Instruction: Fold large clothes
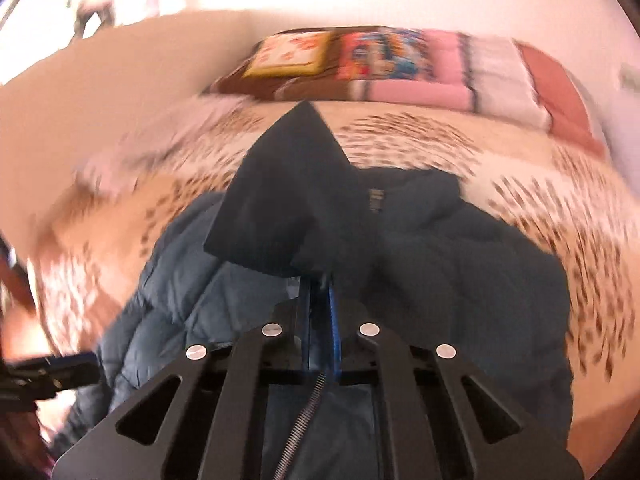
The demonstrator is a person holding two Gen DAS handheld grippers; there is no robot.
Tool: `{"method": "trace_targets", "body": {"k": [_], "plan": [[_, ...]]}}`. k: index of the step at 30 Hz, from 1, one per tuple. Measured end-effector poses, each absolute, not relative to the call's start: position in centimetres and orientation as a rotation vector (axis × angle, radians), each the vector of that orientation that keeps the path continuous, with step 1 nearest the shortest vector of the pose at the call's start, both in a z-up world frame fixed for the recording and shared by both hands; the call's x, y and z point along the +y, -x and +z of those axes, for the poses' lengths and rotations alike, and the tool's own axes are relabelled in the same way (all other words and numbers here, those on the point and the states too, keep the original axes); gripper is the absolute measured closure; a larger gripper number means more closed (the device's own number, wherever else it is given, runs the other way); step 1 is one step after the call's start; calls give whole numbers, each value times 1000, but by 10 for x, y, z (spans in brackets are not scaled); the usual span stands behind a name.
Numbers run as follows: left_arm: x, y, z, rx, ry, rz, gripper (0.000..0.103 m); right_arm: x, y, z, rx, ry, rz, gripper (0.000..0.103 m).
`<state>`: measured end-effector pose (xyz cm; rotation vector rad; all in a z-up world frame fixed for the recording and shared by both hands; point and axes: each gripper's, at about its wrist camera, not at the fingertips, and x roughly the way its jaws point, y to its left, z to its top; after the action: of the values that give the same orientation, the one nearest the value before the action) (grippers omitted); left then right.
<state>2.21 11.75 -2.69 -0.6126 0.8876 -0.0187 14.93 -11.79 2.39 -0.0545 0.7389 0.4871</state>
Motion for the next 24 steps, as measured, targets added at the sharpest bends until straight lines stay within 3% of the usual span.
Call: {"method": "trace_targets", "body": {"k": [13, 15, 17, 18, 24], "plan": [[91, -31, -31, 936, 562, -53, 36, -236, -174, -60, 1054, -483, 318, 93], [89, -31, -32, 941, 560, -55, 36, -241, -174, -57, 1049, -513, 319, 77], [89, -32, -33, 947, 561, -56, 36, -247, -170, -52, 1019, -547, 319, 42], [89, -32, -33, 948, 561, -57, 36, -251, -168, -48, 997, -566, 309, 37], [87, -32, -34, 955, 559, -61, 36, -270, -168, -41, 935, -674, 281, 34]]}}
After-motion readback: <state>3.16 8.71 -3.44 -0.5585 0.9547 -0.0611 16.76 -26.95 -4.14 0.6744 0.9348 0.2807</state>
